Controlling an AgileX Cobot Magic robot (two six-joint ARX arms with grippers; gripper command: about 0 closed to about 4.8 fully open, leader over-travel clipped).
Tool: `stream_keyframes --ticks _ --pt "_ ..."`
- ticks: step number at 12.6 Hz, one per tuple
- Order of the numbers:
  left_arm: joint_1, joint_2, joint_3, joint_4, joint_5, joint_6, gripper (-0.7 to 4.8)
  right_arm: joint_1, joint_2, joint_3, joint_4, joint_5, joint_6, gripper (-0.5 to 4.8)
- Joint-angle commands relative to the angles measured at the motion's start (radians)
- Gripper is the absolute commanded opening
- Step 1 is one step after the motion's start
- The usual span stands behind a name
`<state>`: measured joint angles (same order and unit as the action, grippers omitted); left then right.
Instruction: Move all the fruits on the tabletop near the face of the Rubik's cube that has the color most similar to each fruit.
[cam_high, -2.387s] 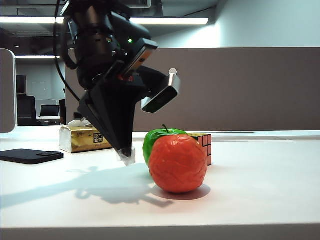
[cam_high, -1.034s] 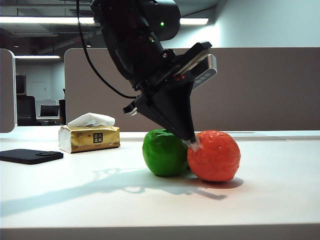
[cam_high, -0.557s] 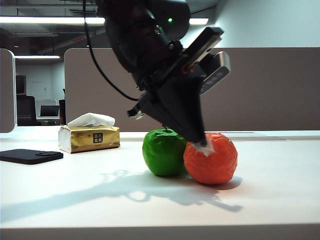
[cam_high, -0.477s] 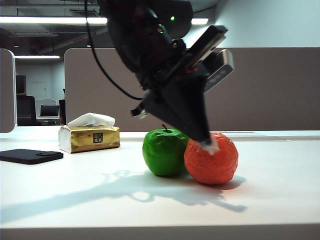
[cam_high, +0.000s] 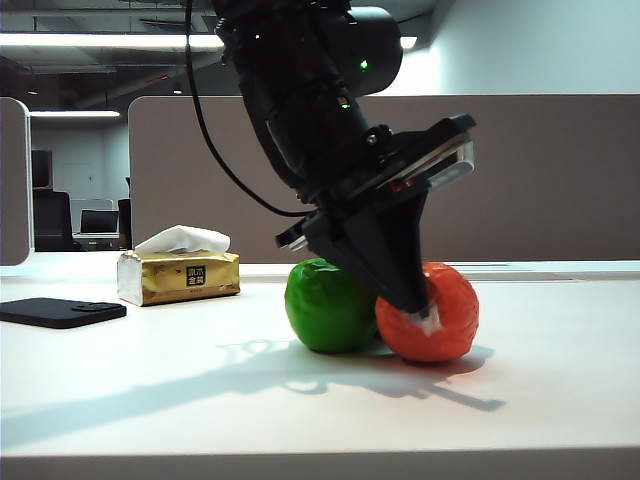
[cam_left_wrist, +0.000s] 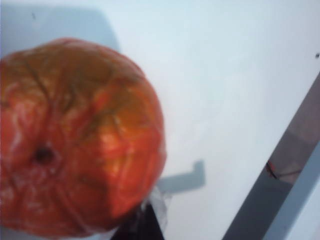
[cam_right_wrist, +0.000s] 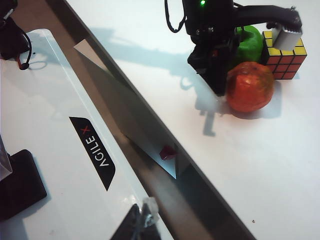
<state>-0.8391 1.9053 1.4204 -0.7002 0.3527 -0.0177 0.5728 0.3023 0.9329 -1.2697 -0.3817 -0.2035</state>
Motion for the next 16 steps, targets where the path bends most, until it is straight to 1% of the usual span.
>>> stream_keyframes --ticks 1,6,7,9,11,16 --pt "0.002 0.004 0.001 0.111 -0.089 -0.002 -0.05 0.0 0.002 -0.042 0.082 0.002 0.001 -0.01" --pt "0.006 0.032 0.002 0.15 -0.114 -0.003 -0.05 0.0 0.002 -0.046 0.097 0.002 0.002 -0.01" --pt "0.006 0.032 0.001 0.177 -0.132 -0.019 -0.05 0.0 0.002 -0.046 0.097 0.002 0.002 -0.01" --pt "0.008 0.032 0.001 0.194 -0.146 -0.02 -0.05 0.0 0.002 -0.046 0.098 0.002 0.002 -0.01" --pt "0.011 0.032 0.001 0.202 -0.177 -0.021 -0.05 0.0 0.002 -0.046 0.098 0.002 0.002 -0.01" --pt "0.014 0.032 0.001 0.219 -0.196 -0.024 -0.05 0.0 0.002 -0.046 0.098 0.001 0.002 -0.01"
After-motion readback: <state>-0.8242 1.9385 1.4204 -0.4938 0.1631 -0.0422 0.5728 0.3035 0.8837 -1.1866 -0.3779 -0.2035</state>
